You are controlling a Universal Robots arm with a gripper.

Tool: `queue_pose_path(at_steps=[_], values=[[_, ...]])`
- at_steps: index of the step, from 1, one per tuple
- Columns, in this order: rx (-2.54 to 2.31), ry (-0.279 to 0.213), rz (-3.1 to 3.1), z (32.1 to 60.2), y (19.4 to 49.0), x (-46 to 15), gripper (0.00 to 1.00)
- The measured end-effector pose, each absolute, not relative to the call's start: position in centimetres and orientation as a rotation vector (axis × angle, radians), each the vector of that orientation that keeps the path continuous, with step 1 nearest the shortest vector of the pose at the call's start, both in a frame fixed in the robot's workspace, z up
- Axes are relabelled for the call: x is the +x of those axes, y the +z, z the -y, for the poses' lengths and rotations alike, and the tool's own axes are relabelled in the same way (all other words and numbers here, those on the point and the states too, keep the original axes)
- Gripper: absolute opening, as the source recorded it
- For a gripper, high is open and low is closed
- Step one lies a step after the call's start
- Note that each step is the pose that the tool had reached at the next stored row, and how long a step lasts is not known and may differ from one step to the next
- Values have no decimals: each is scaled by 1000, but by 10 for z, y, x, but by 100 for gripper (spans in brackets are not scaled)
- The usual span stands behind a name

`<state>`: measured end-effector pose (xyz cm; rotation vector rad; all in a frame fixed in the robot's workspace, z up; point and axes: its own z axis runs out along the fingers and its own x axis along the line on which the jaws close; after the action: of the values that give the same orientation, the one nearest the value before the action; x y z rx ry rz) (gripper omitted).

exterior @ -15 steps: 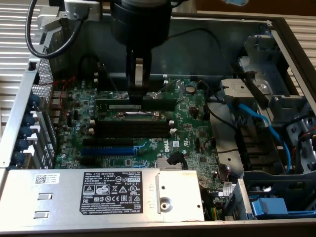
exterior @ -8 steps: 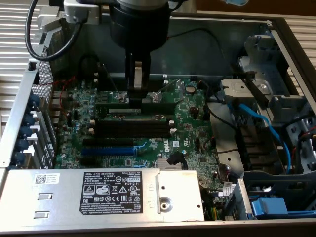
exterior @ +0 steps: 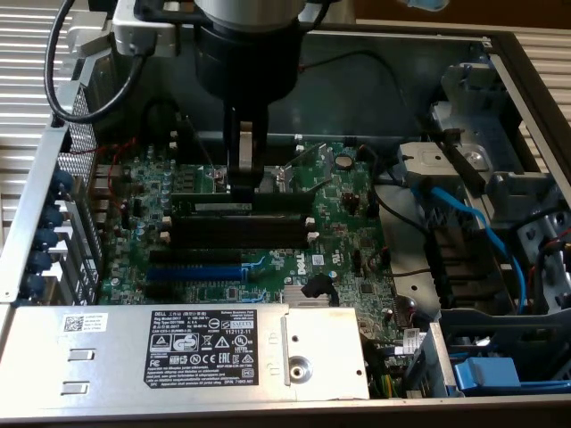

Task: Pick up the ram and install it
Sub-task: 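Insert the ram into the slot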

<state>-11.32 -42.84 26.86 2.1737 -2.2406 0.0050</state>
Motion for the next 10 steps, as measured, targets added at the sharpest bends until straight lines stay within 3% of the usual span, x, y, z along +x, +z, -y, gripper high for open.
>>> queue_pose_path(at_steps=[10], values=[[2174, 6, 2240, 429, 261, -114, 12]])
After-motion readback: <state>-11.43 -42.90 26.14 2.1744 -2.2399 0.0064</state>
